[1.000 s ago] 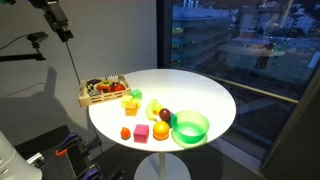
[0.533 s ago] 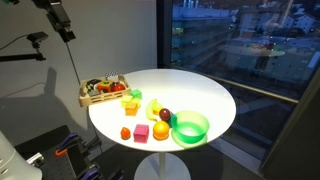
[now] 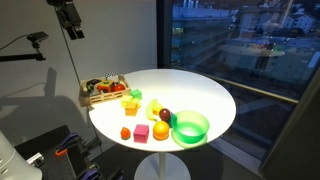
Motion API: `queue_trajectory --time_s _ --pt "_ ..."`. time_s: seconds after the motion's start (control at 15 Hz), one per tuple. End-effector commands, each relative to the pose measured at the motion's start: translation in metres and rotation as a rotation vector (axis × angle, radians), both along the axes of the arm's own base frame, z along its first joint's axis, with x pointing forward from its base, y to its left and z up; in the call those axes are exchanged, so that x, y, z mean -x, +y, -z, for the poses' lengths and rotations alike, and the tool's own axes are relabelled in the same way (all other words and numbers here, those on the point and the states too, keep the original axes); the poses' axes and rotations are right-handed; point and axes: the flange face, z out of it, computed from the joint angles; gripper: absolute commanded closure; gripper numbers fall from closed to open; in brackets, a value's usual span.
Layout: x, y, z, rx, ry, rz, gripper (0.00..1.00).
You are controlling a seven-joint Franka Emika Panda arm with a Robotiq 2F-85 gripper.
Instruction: Pick up the lime green block and put it in the wooden tray
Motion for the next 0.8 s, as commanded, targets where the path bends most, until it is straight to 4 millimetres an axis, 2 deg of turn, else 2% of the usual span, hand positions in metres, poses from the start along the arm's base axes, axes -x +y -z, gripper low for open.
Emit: queue_trajectory --time_s 0.0,0.47,0.73 --pt "-0.023 -0.006 -0.001 -0.035 0.070 -0.040 0.00" --pt "-0.061 -0.022 0.027 -0.044 0.169 -0.111 0.00" --pt "-0.087 -0.033 0.052 -0.050 0.231 -0.117 0.00"
